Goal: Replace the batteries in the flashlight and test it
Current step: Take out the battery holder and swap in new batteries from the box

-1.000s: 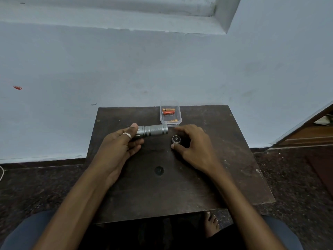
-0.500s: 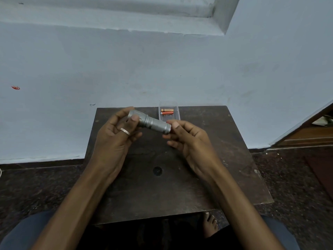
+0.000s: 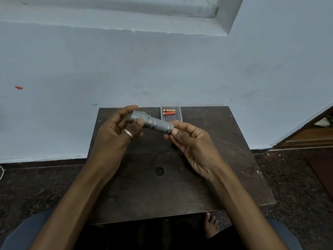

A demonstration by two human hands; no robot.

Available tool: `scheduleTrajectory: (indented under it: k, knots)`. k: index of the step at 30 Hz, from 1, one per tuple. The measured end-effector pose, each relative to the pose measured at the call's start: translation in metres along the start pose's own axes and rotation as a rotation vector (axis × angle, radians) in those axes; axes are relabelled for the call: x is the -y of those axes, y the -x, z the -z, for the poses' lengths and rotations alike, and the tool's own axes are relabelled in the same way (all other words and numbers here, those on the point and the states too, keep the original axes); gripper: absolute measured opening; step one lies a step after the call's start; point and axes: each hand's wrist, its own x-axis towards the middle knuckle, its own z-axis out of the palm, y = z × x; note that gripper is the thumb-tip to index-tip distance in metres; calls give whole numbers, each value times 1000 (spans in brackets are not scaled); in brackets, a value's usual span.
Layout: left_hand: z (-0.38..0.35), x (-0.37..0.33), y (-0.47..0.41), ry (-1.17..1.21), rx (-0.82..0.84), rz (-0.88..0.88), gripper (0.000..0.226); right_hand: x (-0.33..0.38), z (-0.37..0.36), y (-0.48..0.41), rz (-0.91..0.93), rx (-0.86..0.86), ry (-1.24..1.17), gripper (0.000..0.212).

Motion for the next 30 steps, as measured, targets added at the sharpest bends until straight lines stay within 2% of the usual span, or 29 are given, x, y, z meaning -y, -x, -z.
scheduleTrajectory:
  k: [4,8,11,15,18,23,30]
  knots:
    - [9,-2,0,-400,95,-77,40,3,4,0,87,-41,133,36]
    - [12,1,0,-630,216,-76,45,1,3,1,174,-65,201,33]
    - [10,8,0,-753,235,-96,46,1,1,2,221,-69,223,28]
    - [6,10,1,-853,210,-164,36,0,0,3,255,-90,275,25]
    - [9,12,0,-853,115,-178,36,3,-1,4,289,-126,276,23]
    - [16,16,-5,-777,-18,-84,36,10,5,5,297,-159,235,22]
    - [17,23,-6,-787,-9,44,32,8,7,3,292,-152,224,24]
